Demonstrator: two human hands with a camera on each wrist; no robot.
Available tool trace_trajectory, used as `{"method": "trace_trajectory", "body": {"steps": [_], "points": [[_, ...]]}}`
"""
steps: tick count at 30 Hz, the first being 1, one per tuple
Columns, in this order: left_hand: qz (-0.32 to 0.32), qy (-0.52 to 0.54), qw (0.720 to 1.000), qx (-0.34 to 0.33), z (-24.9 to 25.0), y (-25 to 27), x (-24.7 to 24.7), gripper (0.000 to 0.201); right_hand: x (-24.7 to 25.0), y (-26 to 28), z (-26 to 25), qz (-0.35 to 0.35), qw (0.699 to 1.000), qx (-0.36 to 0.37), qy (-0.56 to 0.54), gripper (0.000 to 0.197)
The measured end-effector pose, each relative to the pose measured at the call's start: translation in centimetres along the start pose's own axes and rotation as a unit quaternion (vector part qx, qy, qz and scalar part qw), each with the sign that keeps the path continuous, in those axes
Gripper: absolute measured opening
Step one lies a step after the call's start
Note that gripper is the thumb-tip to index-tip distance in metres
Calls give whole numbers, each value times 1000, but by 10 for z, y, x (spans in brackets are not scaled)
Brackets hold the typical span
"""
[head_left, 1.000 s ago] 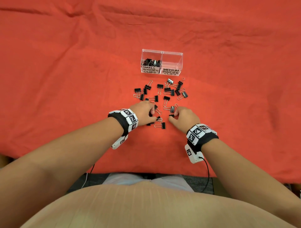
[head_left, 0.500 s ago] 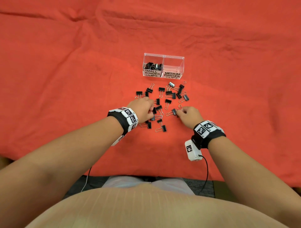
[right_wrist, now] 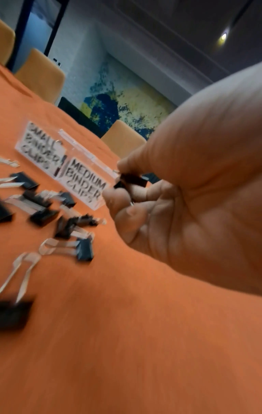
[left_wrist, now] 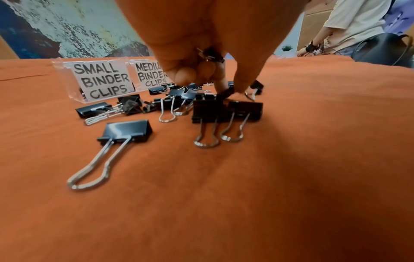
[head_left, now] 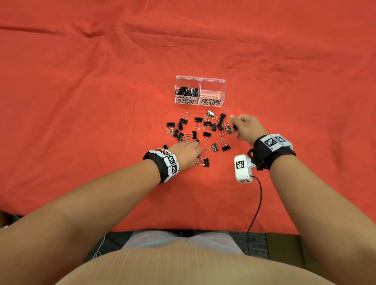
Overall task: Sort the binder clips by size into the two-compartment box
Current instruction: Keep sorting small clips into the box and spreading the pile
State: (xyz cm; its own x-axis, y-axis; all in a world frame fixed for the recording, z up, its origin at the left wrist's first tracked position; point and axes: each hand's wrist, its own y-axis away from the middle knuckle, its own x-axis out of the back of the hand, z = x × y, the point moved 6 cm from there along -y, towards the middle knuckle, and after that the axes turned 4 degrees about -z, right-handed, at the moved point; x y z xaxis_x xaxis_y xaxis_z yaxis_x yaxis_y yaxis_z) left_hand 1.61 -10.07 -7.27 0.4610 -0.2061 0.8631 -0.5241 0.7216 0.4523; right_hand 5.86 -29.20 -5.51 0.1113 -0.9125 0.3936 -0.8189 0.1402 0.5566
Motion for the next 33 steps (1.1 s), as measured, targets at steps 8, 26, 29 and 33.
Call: {"method": "trace_trajectory", "body": {"steps": [8,26,29,33], "points": [[88,112,988,62,-18,-2,16,19,3,-45,-85,24,996,73,43,8],[148,259,919,257,-146,-29,118,15,-42,-46,-128,48,972,177,148,24],[146,224,933,240,-146,-49,132,19,-40,-26,-101,31,978,147,146,18],[147,230,932,237,-142,-69,135,21,-68,4,-58,-40,960,150,233,20]]}}
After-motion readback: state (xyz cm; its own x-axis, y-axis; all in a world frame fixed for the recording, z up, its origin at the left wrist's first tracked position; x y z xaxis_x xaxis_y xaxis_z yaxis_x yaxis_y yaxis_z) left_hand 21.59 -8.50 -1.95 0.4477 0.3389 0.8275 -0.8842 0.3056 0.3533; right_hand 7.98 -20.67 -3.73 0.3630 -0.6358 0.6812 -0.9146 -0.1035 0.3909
